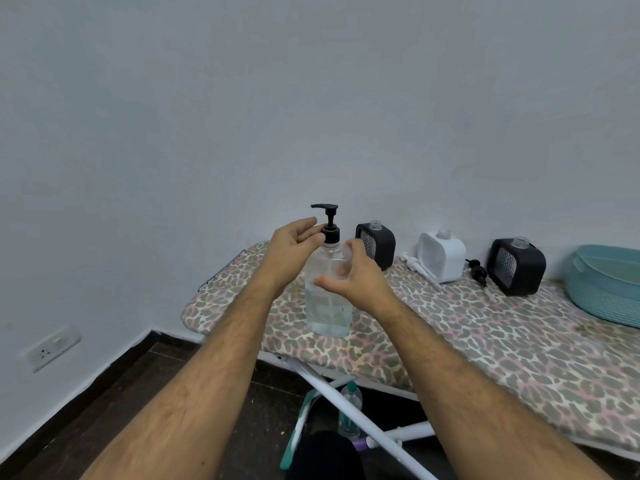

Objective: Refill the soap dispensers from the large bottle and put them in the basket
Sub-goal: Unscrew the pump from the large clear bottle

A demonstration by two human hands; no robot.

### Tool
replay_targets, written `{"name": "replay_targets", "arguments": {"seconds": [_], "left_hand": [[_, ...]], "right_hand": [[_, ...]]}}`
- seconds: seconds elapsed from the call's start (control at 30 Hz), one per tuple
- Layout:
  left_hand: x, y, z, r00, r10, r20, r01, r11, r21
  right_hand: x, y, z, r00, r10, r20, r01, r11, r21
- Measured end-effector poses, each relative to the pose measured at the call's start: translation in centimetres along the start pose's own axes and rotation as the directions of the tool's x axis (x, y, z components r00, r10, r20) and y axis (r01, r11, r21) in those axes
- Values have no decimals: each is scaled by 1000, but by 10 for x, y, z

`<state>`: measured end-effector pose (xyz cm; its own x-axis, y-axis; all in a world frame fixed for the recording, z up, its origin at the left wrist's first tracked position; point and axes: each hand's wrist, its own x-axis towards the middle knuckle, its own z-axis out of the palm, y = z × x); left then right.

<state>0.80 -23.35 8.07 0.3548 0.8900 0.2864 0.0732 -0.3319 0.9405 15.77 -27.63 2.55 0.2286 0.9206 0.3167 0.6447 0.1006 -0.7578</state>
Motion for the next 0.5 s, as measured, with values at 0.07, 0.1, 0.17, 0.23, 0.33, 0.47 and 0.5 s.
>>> {"name": "replay_targets", "arguments": {"seconds": [0.07,0.1,0.17,0.23,0.33,0.47,0.5], "left_hand": [[-1,-4,-9,999,13,-34,-14,1000,-16],[-1,-4,-11,998,22,-56,-23,1000,-14],[1,-3,-10,997,32,-74,-32,999,6],[4,0,-3,999,16,-33,-15,1000,9],[8,5,11,998,-14,54,15,1000,-15],[8,6,24,997,18,69,-18,1000,-6],[7,5,24,998,19,63,-18,1000,-19]], "right_hand": [[2,0,-2,1000,0,26,-1,1000,23],[2,0,-3,999,-2,35,1,1000,31],[2,1,-4,999,-6,45,5,999,33],[1,2,-3,999,-14,43,13,1000,18],[-1,3,-2,999,-29,38,29,1000,11],[-1,4,-2,999,-40,28,40,999,4],[-1,4,-2,999,-39,30,39,999,2]]}}
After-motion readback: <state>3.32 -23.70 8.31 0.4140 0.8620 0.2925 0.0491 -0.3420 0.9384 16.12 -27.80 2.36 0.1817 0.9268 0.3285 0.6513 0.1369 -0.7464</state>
